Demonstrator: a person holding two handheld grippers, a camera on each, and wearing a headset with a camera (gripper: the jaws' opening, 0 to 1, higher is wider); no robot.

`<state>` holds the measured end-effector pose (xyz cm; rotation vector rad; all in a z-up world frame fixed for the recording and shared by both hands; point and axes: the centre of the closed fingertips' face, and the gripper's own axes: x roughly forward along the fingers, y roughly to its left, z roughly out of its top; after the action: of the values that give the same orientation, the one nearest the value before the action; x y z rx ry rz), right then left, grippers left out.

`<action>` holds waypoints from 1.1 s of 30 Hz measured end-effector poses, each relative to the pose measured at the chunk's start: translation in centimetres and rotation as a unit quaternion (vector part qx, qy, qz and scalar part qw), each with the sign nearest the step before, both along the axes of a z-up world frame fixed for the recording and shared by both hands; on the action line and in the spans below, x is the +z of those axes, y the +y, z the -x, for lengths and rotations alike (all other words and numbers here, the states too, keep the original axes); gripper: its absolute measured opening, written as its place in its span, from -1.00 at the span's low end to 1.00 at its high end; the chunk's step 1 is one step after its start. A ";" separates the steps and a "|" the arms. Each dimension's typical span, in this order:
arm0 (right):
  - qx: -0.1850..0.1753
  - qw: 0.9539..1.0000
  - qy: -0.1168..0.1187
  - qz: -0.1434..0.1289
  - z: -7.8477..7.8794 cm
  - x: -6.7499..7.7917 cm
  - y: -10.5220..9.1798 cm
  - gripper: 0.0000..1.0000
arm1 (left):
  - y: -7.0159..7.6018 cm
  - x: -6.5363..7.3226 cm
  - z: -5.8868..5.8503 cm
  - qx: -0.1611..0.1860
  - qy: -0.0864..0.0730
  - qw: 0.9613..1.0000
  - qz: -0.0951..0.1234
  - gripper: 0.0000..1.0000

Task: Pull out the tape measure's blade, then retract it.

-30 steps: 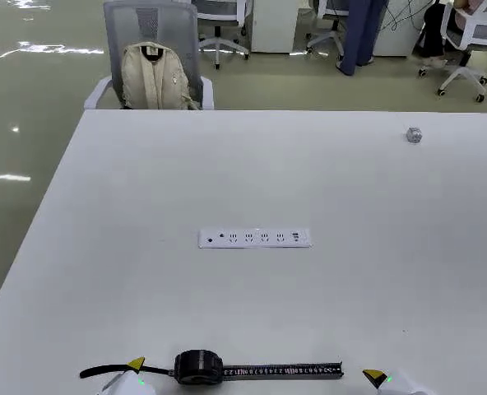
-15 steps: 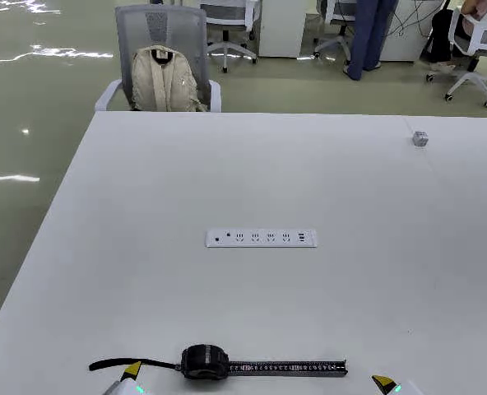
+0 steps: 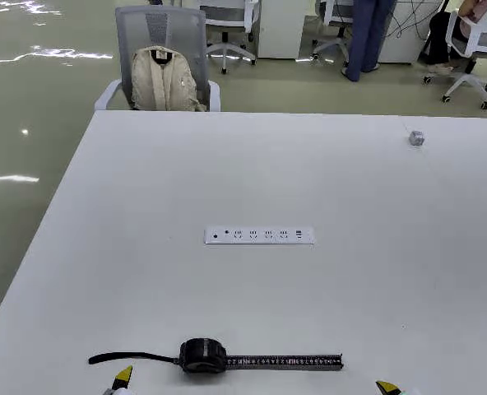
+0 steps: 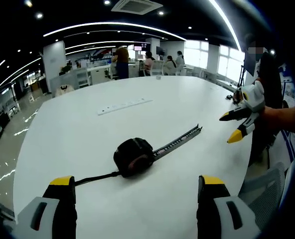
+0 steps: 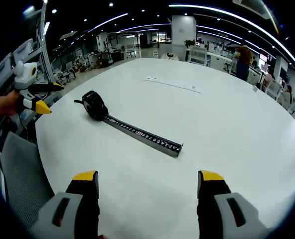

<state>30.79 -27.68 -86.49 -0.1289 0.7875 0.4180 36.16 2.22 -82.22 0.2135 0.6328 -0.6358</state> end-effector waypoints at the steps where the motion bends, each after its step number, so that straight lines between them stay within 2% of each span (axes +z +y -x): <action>1: -0.001 1.000 0.000 0.000 0.1 0.1 0.0 0.68 | 0.1 0.0 0.1 0.002 0.000 1.000 0.001 1.00; 11: -0.012 1.000 -0.004 -0.007 1.6 0.9 0.8 0.76 | 0.7 0.9 1.4 0.020 -0.006 1.000 0.006 1.00; 19: -0.017 1.000 -0.005 -0.003 2.4 1.9 1.3 0.86 | 1.5 1.1 2.7 0.030 -0.002 1.000 0.003 1.00; 25: -0.019 1.000 -0.004 -0.001 3.0 2.7 1.6 0.93 | 2.0 1.2 3.3 0.033 0.002 0.999 -0.001 1.00; 33: -0.027 1.000 0.001 0.006 3.7 3.3 1.7 1.00 | 2.1 1.6 3.8 0.039 0.000 0.999 -0.001 1.00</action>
<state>27.11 -26.02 -83.18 -0.1178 0.7927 0.3632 32.33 4.28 -80.66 0.1894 0.6397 -0.5595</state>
